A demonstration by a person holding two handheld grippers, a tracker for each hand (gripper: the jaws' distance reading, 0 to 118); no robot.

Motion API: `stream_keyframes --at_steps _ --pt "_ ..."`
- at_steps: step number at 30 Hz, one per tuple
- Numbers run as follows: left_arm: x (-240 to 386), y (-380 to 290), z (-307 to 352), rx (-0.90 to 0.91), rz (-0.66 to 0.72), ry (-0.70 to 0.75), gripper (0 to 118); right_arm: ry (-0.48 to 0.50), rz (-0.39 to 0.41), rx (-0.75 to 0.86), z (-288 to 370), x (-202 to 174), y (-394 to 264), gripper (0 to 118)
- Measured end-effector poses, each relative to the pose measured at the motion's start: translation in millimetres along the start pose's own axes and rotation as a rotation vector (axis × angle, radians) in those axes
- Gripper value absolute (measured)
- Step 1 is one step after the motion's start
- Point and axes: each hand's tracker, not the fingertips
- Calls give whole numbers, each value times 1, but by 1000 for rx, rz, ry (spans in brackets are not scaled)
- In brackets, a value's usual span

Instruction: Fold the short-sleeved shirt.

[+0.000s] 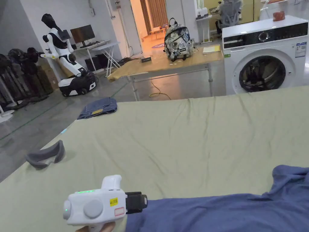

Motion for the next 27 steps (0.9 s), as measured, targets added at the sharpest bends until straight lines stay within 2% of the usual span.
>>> stream_keyframes --at_steps 2,6,7,8,9,12,14,17,18,19,20,21,22,25,26,27 --pt "-2 12 -28 -31 -18 67 72 -47 -6 -17 2 11 -5 0" --pt "-12 24 -81 -124 89 87 72 -92 -53 -78 -5 32 -12 0" --pt "-11 24 -90 -168 65 120 64 -94 -61 -88 -7 36 -14 0" --pt "-1 15 -88 -181 26 162 43 -95 -64 -93 -8 38 -15 0" --pt "4 14 -87 -179 -27 216 41 -99 -64 -97 -10 39 -15 0" --pt "19 16 -81 -183 -124 207 33 -65 -37 -117 -21 43 -8 0" --pt "24 18 -82 -197 -113 199 25 -24 12 -138 -40 48 10 0" --pt "31 18 -81 -200 -134 214 6 5 25 -115 -72 57 58 0" --pt "36 17 -81 -203 -149 218 2 11 18 -120 -86 61 76 3" --pt "42 16 -82 -213 -181 222 2 27 -2 -150 -104 64 97 18" --pt "48 13 -78 -232 -214 229 1 41 -15 -172 -122 68 112 53" --pt "49 13 -80 -238 -231 248 1 65 -10 -187 -148 75 126 76" --pt "48 14 -84 -247 -215 245 1 73 -21 -242 -180 81 138 85" --pt "43 17 -86 -277 -176 227 1 44 -42 -379 -270 103 156 84" --pt "42 17 -85 -284 -173 219 1 12 -42 -424 -295 106 158 79" --pt "41 18 -83 -291 -168 209 1 -28 -31 -487 -322 108 157 68"
